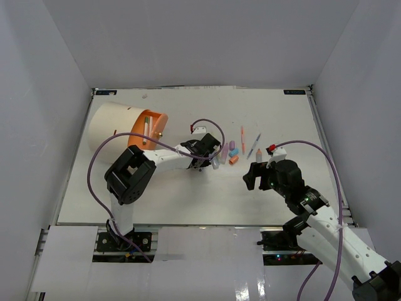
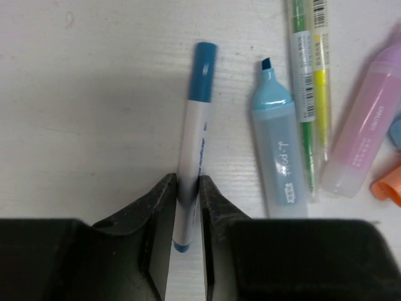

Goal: Sort the stationery into containers
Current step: Pick up the pen from the center of the board.

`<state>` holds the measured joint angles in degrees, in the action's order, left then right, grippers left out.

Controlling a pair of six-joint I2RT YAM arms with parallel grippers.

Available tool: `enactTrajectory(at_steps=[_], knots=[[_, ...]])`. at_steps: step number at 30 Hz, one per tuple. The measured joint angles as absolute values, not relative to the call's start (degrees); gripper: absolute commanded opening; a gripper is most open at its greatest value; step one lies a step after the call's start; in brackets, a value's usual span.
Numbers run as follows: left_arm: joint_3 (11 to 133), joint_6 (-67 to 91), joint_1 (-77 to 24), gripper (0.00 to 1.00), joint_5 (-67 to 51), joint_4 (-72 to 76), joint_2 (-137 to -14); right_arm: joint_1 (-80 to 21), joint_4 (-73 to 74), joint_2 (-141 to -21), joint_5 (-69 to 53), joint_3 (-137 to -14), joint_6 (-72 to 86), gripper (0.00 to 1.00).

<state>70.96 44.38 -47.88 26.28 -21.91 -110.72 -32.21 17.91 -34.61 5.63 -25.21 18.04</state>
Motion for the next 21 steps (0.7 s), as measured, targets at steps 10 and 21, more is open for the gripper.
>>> enactTrajectory(at_steps=[10,21], knots=[[67.7,34.4,-47.7,0.18,25.2,-24.8,-102.8,-32.2,17.9,-34.9,5.6,-24.6,18.0,0.94],[81.0,18.6,-46.9,0.17,24.2,-32.9,-86.5,-32.2,17.9,-35.0,5.4,-24.6,18.0,0.93]])
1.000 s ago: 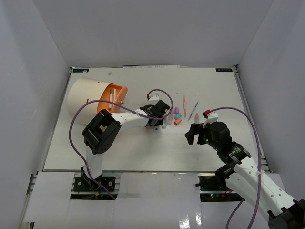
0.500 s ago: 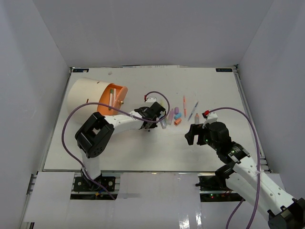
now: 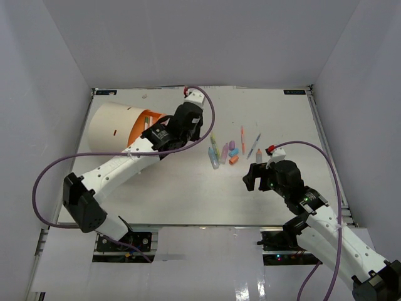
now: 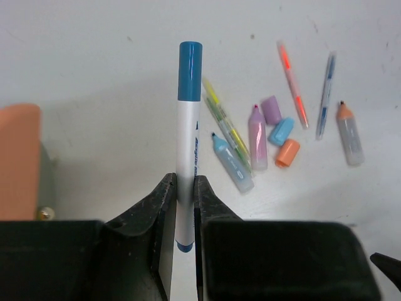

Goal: Sort the stationery into containers
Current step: Pick up the pen from the center of the board, then place the pen in the drawer.

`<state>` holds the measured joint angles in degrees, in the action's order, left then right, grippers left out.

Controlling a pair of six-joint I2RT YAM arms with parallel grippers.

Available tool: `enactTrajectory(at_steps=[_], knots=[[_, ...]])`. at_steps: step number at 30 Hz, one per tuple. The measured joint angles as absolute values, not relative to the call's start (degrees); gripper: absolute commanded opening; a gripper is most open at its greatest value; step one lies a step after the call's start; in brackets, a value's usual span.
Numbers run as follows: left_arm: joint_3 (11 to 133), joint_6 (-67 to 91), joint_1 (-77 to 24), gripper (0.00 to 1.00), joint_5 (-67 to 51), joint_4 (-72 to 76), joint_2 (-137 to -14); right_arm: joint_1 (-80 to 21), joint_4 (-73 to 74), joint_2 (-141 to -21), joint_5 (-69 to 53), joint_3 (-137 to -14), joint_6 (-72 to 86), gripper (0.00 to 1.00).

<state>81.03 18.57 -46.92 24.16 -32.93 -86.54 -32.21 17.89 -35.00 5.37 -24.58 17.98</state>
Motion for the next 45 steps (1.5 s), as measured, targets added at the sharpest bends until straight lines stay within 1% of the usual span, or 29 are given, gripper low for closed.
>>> enactTrajectory(at_steps=[5,12,21,25,28,34,39,42,45], knots=[[88.5,12.8,-41.6,0.16,24.2,-37.1,-82.8,-32.2,17.8,-35.0,3.7,-24.6,17.7,0.93],[89.0,7.2,-29.9,0.18,22.9,-41.0,-79.3,-32.2,16.6,-35.4,1.3,-24.6,17.4,0.92],[84.6,3.4,-26.1,0.2,20.0,-43.7,-76.5,-32.2,16.0,-36.2,-2.0,-24.6,16.9,0.92],[82.2,3.2,-25.1,0.21,19.9,-44.7,-75.3,-32.2,15.9,-36.9,-3.5,-24.7,15.8,0.96],[81.3,3.2,-24.3,0.24,19.5,-45.1,-74.5,-32.2,15.9,-38.0,-5.2,-25.8,13.8,0.9],[81.3,3.4,-23.7,0.32,18.6,-45.1,-74.0,-32.2,13.3,-42.2,-9.6,-31.5,7.0,0.9],[81.0,3.7,-23.7,0.36,17.4,-45.5,-74.0,-32.2,11.0,-48.8,-13.4,-37.8,3.6,0.9],[80.9,4.1,-23.7,0.4,17.0,-46.2,-73.6,-32.2,8.9,-51.9,-17.1,-40.0,2.5,0.9],[80.9,4.5,-23.6,0.47,16.6,-46.4,-73.0,-32.2,6.7,-55.5,-20.5,-42.4,2.0,0.9]])
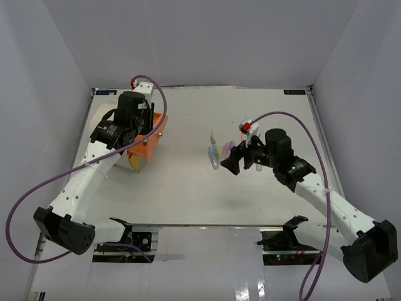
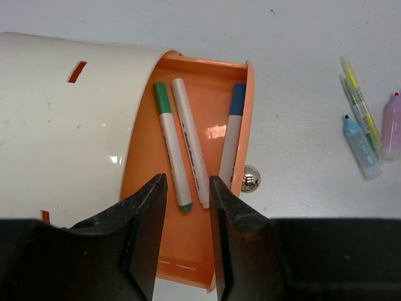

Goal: Sort the stationery into containers
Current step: Place the pen in the drawer, then close the drawer in the storage box.

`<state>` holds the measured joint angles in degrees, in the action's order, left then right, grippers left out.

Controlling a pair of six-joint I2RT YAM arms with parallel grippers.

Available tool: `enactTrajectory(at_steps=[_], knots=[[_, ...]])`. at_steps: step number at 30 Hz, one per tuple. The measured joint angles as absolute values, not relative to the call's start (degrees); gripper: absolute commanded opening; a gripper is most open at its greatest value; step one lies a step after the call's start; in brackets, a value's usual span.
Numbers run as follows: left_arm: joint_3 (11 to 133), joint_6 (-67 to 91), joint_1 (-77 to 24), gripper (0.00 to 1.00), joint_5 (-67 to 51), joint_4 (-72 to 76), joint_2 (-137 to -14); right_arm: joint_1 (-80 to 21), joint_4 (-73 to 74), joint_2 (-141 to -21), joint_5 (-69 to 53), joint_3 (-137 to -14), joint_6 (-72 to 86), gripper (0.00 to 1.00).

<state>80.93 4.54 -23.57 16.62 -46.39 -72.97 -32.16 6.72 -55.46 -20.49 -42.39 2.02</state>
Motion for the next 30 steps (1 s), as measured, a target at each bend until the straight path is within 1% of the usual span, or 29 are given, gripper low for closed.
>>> enactTrajectory(at_steps=[1,5,6,9,13,17,22,27,30], knots=[[80.9,4.7,-23.5,0.48,16.5,-46.4,-72.7,-32.2,6.1,-56.8,-21.3,-43.2,1.9,0.9],[81.0,5.9,-23.4,0.65,16.5,-46.4,-72.3,-32.6,3.6,-63.0,-23.8,-48.7,1.3,0.9],[81.2,6.2,-23.4,0.72,16.6,-46.4,-72.3,-32.8,2.7,-64.3,-24.1,-50.1,1.2,0.9],[82.9,7.3,-23.1,0.81,17.1,-46.5,-72.8,-34.0,0.7,-69.3,-24.6,-55.7,1.1,0.91],[87.1,9.0,-20.8,0.88,17.4,-45.7,-74.3,-36.4,-1.8,-76.3,-24.6,-63.5,-0.3,0.93],[90.2,11.6,-13.9,0.93,14.8,-43.4,-76.1,-38.9,-3.6,-83.4,-24.4,-70.1,-1.6,0.94],[92.0,15.8,-2.9,0.96,10.5,-40.5,-78.8,-41.7,-4.5,-91.1,-24.2,-74.9,-2.7,0.97],[92.0,18.2,3.7,0.97,6.6,-38.1,-81.1,-43.8,-4.5,-95.8,-24.4,-78.3,-3.6,1.0],[92.0,18.5,6.6,0.98,5.2,-36.8,-82.5,-44.8,-4.8,-98.2,-24.5,-80.6,-3.7,1.0]])
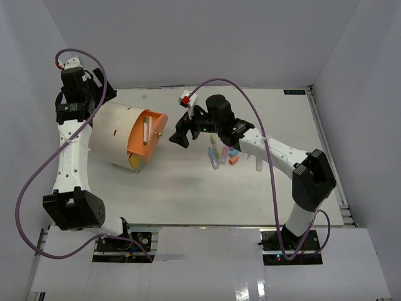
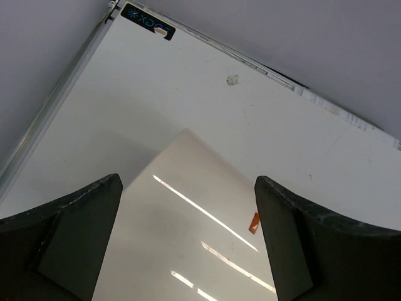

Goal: Sort the stationery into containers
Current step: Close the drawer in the storage box.

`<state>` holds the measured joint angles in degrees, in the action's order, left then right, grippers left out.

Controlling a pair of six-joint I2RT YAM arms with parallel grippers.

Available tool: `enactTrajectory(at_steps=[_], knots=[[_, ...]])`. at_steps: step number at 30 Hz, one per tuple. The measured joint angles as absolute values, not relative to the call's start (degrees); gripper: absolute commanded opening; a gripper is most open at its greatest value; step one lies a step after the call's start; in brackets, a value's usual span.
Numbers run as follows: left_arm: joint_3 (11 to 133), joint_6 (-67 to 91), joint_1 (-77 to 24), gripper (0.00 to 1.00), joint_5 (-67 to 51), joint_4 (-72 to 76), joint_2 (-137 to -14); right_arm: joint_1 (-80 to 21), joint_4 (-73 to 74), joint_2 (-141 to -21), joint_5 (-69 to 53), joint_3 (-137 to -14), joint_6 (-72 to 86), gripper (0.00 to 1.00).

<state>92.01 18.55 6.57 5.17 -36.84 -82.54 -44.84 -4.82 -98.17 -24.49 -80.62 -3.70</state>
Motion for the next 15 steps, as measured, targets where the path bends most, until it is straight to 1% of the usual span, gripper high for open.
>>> enactTrajectory(at_steps=[5,6,7,15], knots=[[92.2,17.8,9.0,0.98,3.8,-35.1,-84.8,-46.3,-5.2,-101.8,-24.6,-84.2,-3.7,1.0],[92.3,17.5,9.0,0.98,3.6,-34.7,-85.3,-46.5,-5.3,-102.7,-24.6,-84.9,-3.7,0.99],[92.3,17.1,9.0,0.98,3.3,-34.3,-85.8,-46.6,-5.3,-103.2,-24.6,-85.3,-3.7,0.96],[90.7,15.2,9.0,0.98,2.1,-32.2,-87.0,-47.4,-5.6,-108.0,-25.6,-89.7,-3.6,0.91]])
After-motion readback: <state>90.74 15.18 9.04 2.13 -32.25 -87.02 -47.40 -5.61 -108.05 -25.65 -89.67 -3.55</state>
